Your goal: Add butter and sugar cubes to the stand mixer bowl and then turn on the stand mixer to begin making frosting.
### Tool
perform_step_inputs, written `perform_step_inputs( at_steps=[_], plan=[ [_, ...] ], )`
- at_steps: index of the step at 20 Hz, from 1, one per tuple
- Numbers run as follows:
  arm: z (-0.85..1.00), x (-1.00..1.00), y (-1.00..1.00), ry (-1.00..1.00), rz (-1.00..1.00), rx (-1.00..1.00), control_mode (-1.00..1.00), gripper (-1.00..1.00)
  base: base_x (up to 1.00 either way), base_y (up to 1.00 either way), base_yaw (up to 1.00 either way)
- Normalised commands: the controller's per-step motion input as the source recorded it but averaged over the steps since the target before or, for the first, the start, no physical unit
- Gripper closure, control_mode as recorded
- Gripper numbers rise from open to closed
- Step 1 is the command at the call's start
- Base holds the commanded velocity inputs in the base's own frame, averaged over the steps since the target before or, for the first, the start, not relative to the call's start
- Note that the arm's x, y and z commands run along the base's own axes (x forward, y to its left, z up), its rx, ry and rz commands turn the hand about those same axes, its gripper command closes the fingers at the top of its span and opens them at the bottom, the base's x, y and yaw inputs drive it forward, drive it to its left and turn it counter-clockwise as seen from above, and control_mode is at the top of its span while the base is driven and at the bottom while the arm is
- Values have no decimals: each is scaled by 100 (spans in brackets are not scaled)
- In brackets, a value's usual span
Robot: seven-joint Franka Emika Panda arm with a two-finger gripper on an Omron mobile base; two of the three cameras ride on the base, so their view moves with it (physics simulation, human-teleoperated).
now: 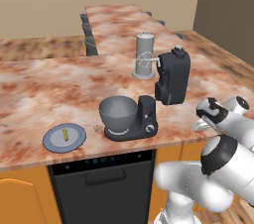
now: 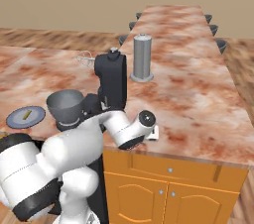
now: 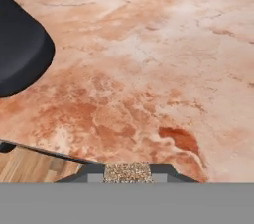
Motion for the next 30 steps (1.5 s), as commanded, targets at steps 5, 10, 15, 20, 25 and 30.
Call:
perform_step_inputs(
  at_steps=[5, 10, 15, 20, 25, 30],
  plan=[
    [100, -67, 71, 0, 0, 2, -100, 100, 0, 0, 0],
    [100, -45, 92, 3, 0, 0, -100, 100, 0, 0, 0],
    [100, -18, 95, 9, 0, -2, -100, 100, 0, 0, 0],
    [97, 5, 94, 18, 0, -4, -100, 100, 0, 0, 0],
    [61, 29, 91, 27, 0, -5, -100, 100, 0, 0, 0],
    [2, 63, 76, 22, 0, -6, -100, 100, 0, 0, 0]
  ],
)
